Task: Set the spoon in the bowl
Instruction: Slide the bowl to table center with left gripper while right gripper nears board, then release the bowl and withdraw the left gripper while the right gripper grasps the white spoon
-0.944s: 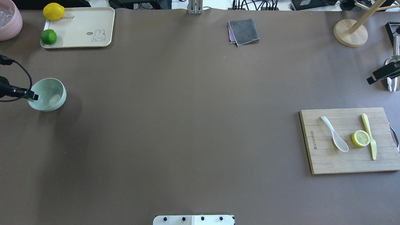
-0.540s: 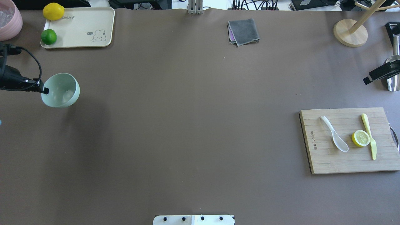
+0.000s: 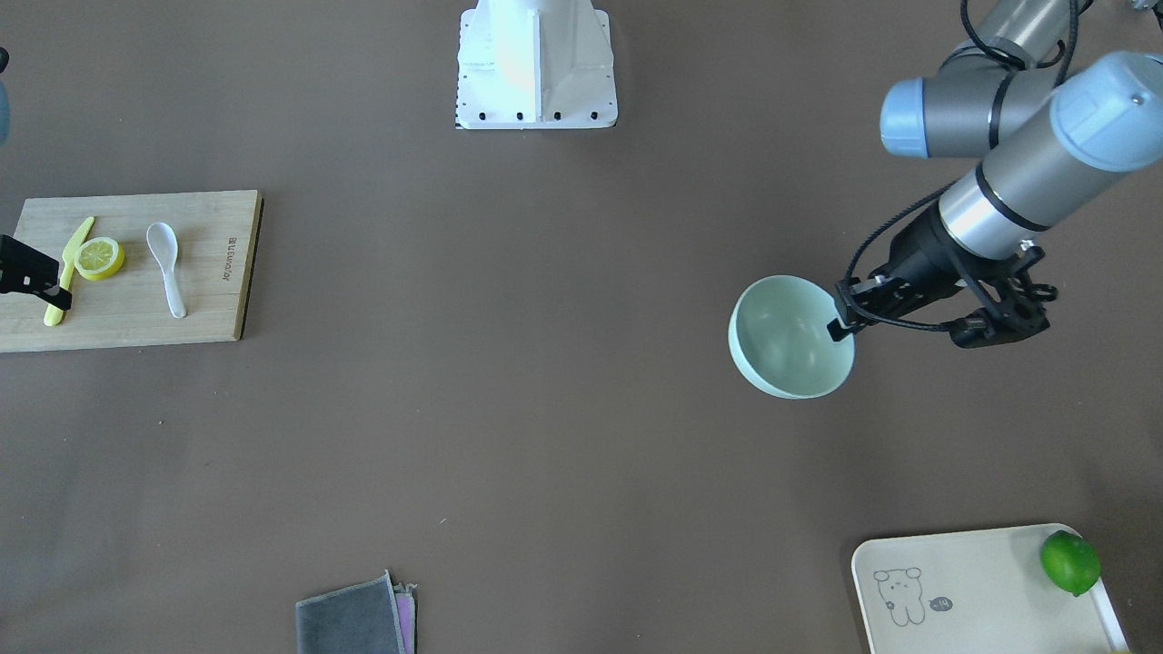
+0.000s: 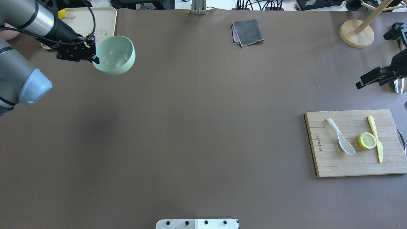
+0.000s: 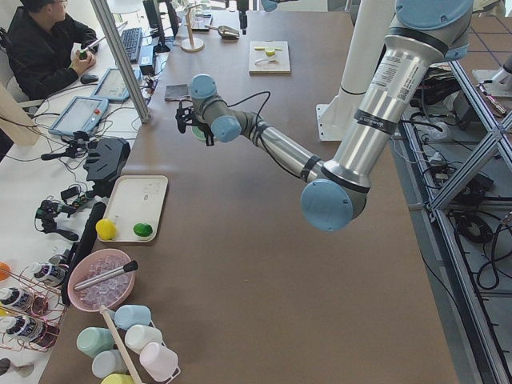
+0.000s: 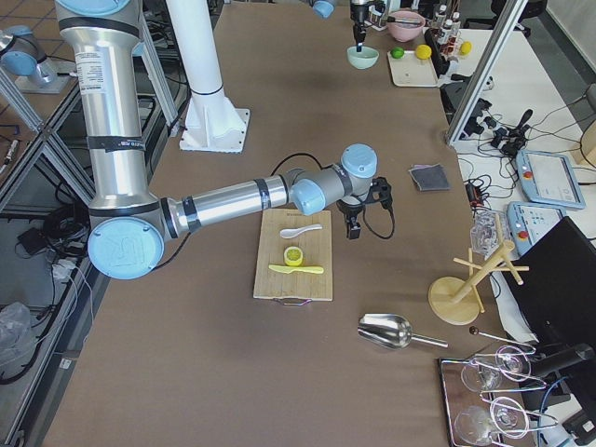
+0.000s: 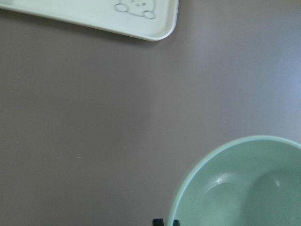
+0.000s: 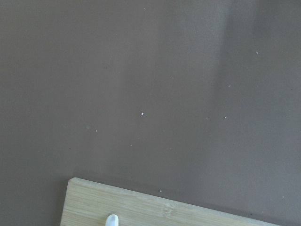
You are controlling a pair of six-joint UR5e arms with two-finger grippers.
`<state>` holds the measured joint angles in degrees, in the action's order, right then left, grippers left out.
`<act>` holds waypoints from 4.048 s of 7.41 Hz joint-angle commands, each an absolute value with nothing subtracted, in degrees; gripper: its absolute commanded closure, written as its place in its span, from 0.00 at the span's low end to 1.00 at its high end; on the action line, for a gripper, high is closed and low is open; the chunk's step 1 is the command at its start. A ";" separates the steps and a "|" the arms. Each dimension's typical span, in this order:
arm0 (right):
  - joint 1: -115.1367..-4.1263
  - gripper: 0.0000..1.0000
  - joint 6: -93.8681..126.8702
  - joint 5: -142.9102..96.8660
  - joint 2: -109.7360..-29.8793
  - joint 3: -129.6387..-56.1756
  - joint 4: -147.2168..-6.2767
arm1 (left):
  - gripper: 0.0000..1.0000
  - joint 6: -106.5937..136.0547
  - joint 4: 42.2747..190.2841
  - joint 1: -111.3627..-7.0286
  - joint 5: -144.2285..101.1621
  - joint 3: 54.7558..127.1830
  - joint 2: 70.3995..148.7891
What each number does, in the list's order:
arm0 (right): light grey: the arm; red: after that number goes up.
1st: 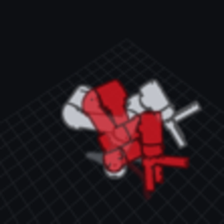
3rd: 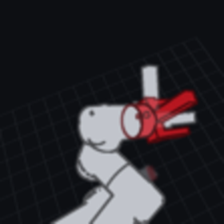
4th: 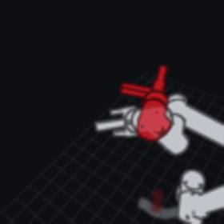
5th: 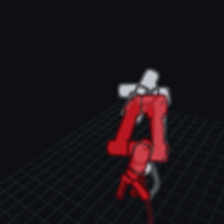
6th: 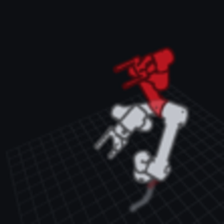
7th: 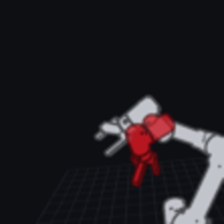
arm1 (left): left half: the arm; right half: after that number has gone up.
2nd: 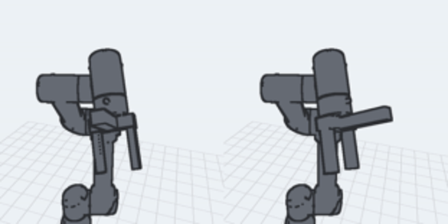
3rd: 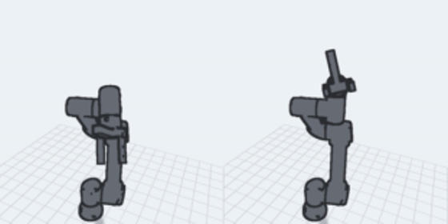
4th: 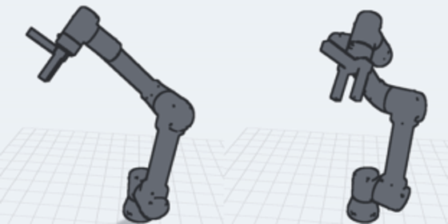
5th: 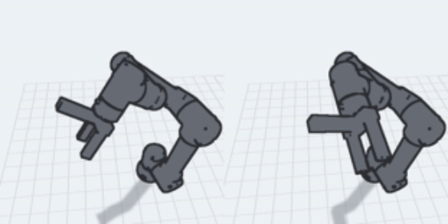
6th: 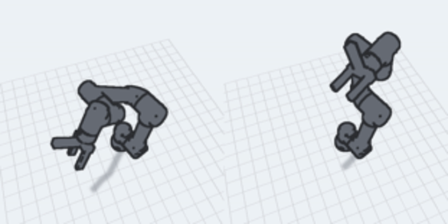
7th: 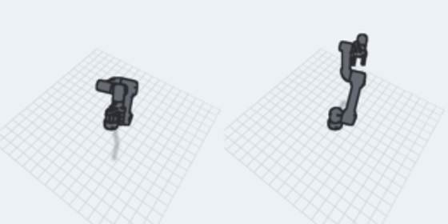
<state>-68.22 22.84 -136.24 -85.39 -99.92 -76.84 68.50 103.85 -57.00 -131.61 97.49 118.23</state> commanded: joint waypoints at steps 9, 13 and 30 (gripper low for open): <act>-57.39 0.00 24.52 -130.52 -85.87 -100.11 -71.28 | 1.00 78.75 101.42 -29.89 -105.82 91.85 128.67; -57.30 0.00 24.52 -130.52 -85.52 -99.76 -71.28 | 0.03 78.22 105.37 -29.18 -102.24 91.23 127.79; -48.69 1.00 28.48 -125.60 -89.83 -102.38 -71.37 | 0.03 73.13 105.73 -39.20 -114.26 98.79 125.07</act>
